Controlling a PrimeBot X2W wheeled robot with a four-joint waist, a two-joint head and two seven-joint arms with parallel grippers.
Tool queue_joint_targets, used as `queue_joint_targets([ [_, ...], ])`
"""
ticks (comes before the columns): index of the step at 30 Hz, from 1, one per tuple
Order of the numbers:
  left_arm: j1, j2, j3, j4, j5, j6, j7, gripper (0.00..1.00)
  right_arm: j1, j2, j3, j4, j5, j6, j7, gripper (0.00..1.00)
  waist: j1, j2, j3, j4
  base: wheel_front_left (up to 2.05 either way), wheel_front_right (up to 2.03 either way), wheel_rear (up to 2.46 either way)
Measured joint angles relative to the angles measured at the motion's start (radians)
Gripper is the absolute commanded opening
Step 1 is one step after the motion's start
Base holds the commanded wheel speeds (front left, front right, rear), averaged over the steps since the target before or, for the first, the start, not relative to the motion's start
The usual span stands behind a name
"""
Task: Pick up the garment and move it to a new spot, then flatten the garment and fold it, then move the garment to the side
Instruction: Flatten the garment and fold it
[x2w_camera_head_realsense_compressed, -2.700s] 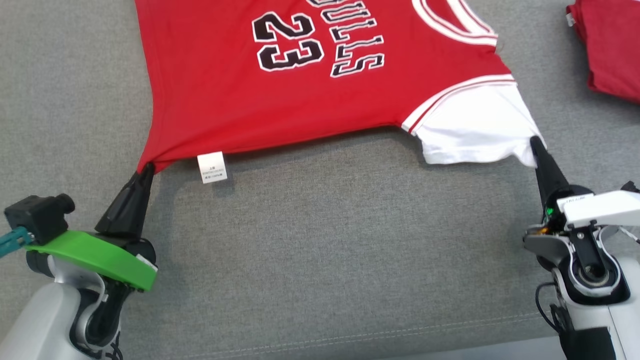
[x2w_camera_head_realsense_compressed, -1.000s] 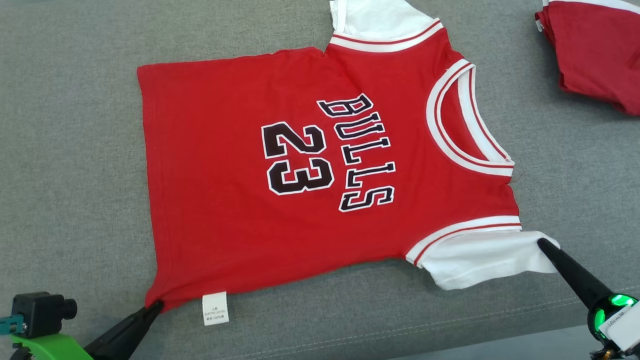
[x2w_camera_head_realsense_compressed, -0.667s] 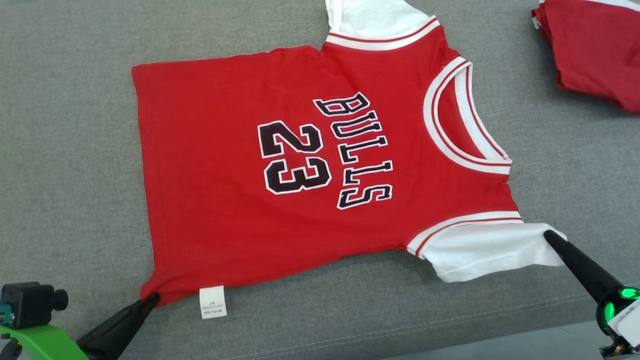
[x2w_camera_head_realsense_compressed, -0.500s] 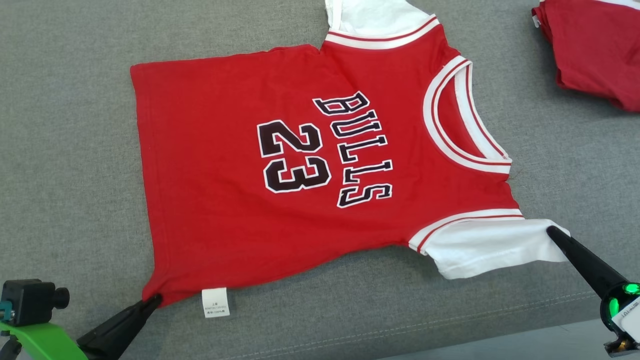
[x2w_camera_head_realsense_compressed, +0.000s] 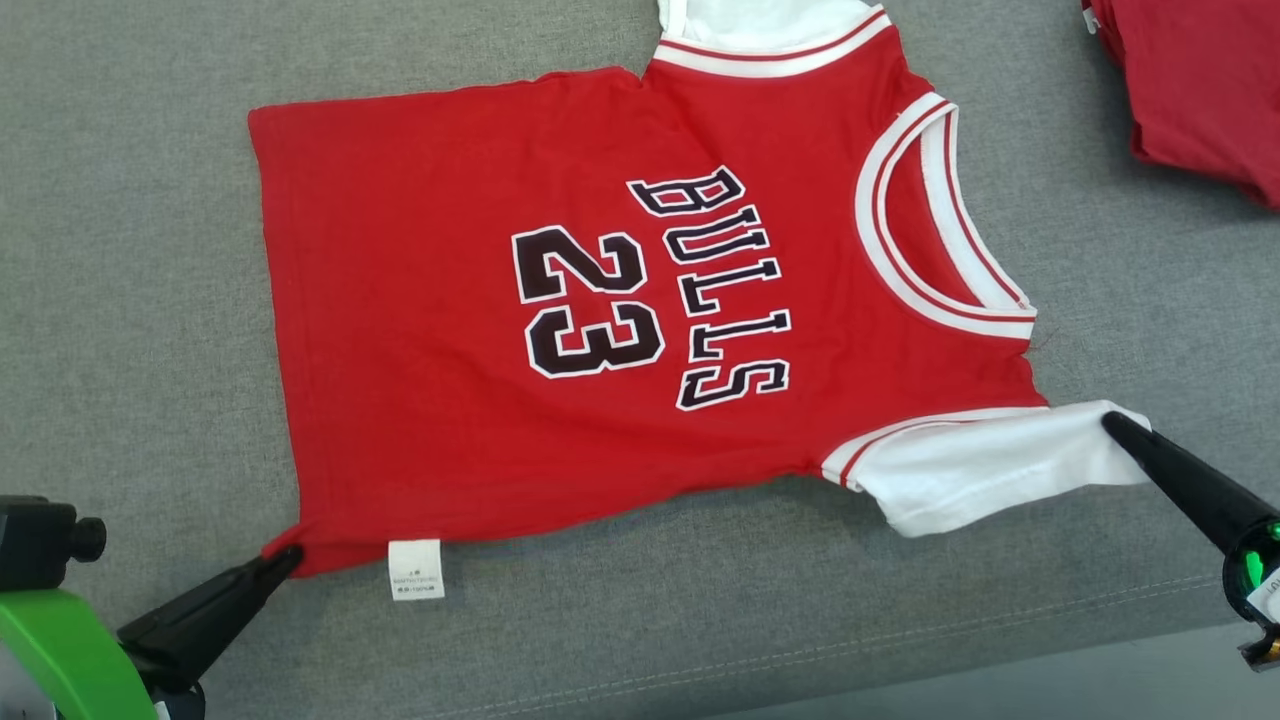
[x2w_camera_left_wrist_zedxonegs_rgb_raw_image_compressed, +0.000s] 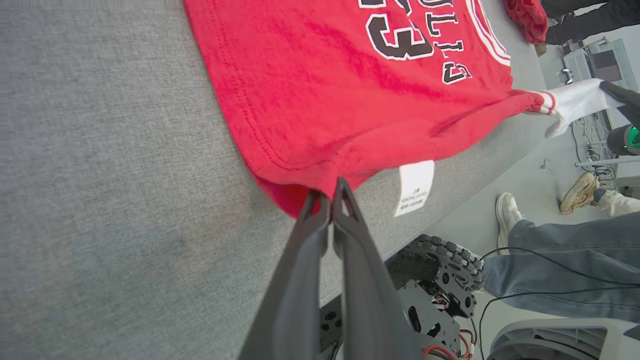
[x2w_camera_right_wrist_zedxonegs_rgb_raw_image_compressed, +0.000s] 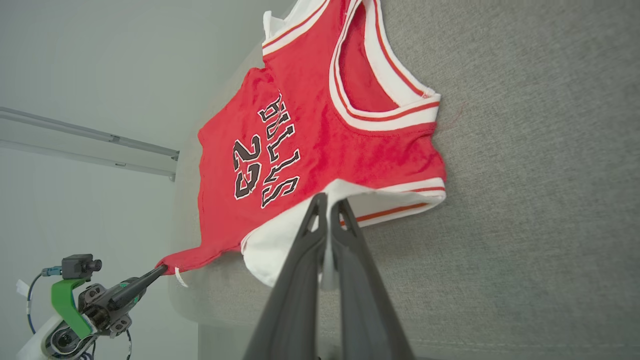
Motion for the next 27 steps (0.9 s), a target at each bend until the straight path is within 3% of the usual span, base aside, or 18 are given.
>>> queue_joint_targets([
  [13,-0.114,0.040,0.023,-0.029,-0.069,0.025,0.108,0.00,-0.123,-0.060,0.007,0.008,0.000,-0.026,0.079,0.00,0.0000,0.0000,0.039,0.004,0.00,0.00,0.00],
  [27,-0.289,0.048,0.037,-0.010,-0.105,0.058,0.197,0.00,-0.344,-0.075,0.065,0.054,-0.012,-0.044,0.145,0.00,0.0000,0.0000,0.139,0.000,0.00,0.00,0.00],
])
